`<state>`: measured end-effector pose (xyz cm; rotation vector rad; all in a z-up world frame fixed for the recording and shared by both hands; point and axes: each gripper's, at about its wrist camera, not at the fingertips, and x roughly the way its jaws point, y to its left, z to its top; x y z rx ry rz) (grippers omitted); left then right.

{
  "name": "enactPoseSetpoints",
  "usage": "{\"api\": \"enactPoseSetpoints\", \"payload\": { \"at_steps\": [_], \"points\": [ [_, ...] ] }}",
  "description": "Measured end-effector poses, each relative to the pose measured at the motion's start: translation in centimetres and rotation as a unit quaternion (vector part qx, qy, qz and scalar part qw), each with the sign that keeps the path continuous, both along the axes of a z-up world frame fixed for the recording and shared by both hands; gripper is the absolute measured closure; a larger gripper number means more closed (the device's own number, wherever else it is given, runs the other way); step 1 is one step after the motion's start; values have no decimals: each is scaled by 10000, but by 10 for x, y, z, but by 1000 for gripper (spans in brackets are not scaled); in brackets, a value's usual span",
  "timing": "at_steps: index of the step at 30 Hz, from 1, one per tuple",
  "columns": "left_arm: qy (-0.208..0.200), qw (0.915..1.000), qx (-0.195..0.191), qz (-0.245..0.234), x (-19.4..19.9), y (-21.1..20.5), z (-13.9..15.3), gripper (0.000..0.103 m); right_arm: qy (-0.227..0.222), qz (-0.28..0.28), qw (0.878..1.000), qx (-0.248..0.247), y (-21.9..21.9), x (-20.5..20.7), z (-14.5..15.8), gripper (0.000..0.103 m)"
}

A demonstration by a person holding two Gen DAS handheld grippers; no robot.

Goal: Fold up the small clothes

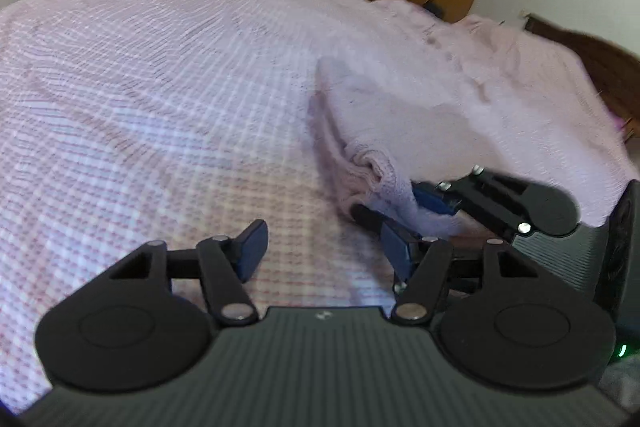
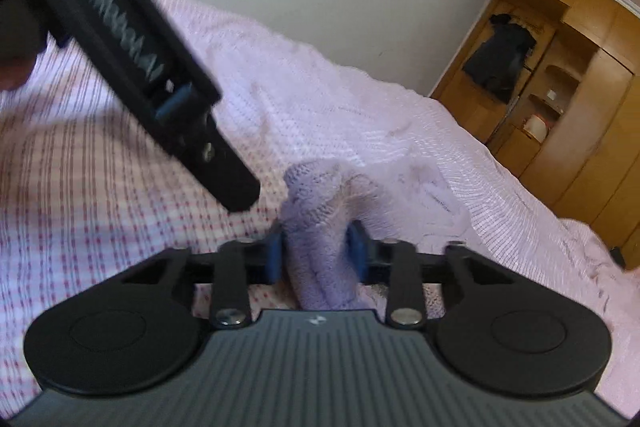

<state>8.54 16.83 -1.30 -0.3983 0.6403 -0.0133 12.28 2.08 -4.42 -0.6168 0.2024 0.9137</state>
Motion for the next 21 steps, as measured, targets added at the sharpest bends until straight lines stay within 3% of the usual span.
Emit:
{"api": "enactPoseSetpoints", "payload": {
  "at_steps": [2,5,7,10,16,18,19,21],
  "points": [
    [-164,9973,-648,-287,1,5,-1,31,482,-214,9973,515,-10,11,9,77],
    [-139,9859,-1626,-380,8,15,-8,23,1122,-500,9851,1207,-27,27,15,78],
    [16,9784,-2031,-371,19,21,-15,22,1265,-546,9804,1406,-31,32,12,78],
    [499,9681,-2439,-276,47,24,-30,12,1255,-575,9790,1503,-32,32,11,78],
    [560,9661,-2496,-345,89,10,-34,12,1335,-544,9783,1489,-42,29,12,77],
    [632,9675,-2428,-330,100,5,-36,12,1891,-579,9642,1767,-54,33,10,68],
    [668,9676,-2415,-308,104,3,-39,12,2206,-644,9532,1965,-63,39,11,56],
    [695,9680,-2400,-236,110,-1,-41,9,2648,-781,9313,2378,-84,48,11,53]
  ]
}}
